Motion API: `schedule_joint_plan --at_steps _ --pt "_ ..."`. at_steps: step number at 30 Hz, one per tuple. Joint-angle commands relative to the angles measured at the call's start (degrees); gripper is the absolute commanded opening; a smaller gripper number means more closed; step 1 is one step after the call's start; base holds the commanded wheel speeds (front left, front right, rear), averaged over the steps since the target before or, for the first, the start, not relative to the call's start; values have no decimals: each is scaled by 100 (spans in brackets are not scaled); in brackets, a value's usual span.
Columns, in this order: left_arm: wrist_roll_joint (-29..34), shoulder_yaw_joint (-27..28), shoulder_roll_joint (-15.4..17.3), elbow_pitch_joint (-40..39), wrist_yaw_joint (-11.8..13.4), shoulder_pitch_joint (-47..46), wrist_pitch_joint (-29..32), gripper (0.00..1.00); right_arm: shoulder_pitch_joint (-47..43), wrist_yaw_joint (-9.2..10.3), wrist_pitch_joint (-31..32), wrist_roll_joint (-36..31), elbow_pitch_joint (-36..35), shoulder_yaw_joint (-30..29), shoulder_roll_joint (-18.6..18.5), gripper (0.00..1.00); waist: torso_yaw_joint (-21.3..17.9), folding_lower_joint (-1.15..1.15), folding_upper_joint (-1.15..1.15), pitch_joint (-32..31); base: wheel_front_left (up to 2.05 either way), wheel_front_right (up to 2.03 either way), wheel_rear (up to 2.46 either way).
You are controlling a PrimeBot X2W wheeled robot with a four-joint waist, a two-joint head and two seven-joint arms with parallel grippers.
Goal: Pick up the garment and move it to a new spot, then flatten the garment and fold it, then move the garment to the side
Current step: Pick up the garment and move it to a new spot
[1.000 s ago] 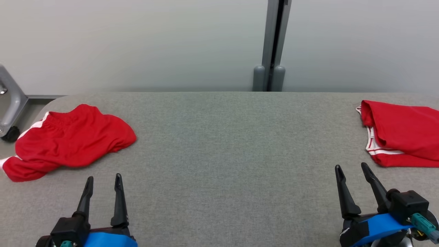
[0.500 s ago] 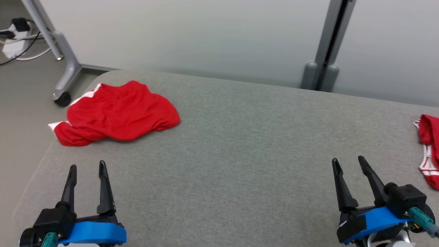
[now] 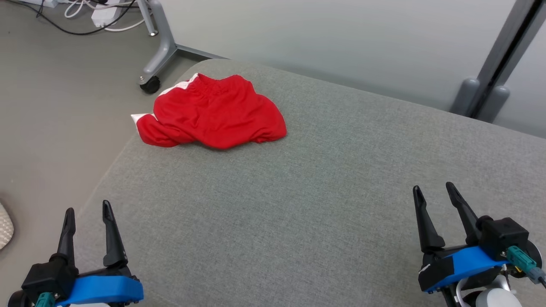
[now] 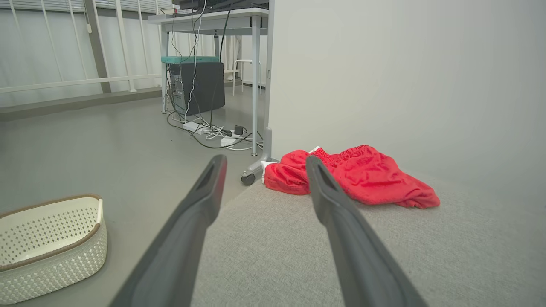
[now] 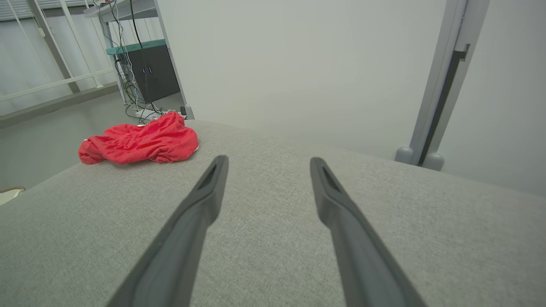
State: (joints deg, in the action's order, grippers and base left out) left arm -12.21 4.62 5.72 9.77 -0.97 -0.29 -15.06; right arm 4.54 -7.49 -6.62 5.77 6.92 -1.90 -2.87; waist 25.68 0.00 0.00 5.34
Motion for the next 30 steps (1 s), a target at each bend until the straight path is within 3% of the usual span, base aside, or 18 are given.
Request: schedule_joint_plan --at_steps 1,7,17,30 --pt "-33 15 32 -35 22 26 -13 100 60 -1 -16 -11 30 -9 -5 100 78 0 0 44 0 0 0" --pt "-54 77 36 -28 39 -23 -14 100 86 -1 -25 -2 77 40 -5 100 27 0 0 77 0 0 0" --pt "-199 195 331 204 -106 -1208 -12 100 450 -1 107 -267 -237 -25 -6 100 -610 0 0 584 0 0 0" --pt "-590 647 1490 1316 -339 -3829 362 100 662 -1 402 -670 -1428 -385 -59 100 -1747 0 0 2006 0 0 0"
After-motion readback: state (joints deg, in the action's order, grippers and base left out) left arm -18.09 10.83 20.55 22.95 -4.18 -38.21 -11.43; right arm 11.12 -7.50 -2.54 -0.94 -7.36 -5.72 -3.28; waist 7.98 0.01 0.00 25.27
